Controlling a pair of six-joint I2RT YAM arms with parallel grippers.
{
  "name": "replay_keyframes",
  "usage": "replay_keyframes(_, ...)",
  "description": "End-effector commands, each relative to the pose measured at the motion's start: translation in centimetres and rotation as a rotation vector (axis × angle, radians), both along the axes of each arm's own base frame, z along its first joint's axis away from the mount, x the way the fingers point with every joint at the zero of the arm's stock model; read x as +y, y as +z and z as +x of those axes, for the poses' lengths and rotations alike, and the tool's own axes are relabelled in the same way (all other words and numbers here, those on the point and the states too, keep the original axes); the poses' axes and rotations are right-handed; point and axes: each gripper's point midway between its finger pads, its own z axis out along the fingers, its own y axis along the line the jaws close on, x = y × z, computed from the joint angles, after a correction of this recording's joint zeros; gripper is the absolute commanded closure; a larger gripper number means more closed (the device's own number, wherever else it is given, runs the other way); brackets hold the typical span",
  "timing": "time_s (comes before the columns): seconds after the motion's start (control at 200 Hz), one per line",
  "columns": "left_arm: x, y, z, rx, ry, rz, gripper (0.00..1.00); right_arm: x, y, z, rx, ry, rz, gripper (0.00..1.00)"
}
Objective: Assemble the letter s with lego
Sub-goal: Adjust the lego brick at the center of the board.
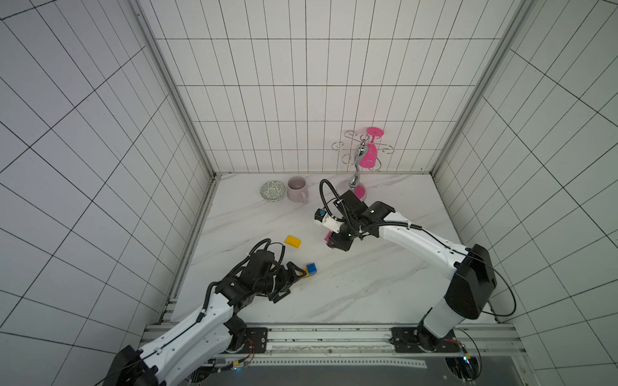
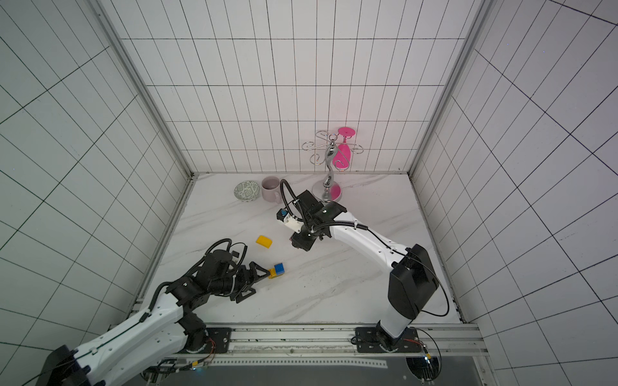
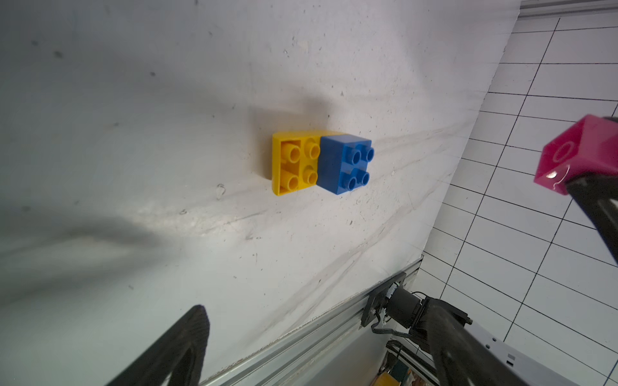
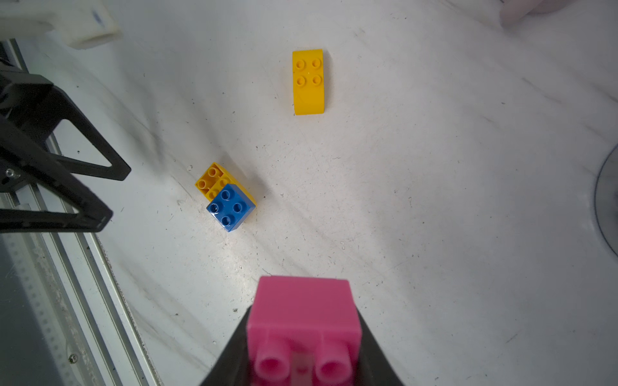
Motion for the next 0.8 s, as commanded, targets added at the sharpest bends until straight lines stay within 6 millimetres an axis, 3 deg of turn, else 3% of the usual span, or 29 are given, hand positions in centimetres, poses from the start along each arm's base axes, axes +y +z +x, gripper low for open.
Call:
replay_keyframes(0.0,-1.5,1.9,2.6,-0.084,0.008,-0.064,0.05,-1.0,-0.1,-0.8,0.007,-0.01,-0.003,0.9)
replay_keyframes(0.465,-3.6,-1.0,5.7,-0.058,-0.021,-0.111,0.04,-3.2,-0.4,-0.8,-0.003,-0.026,-0.011,0.91)
replay_keyframes(0.795,-2.8,-0.4,9.0,-0.089,-0.049,-0.081,0.04,-2.8,-0.7,-0.6,0.015,-0.01,-0.001,0.91)
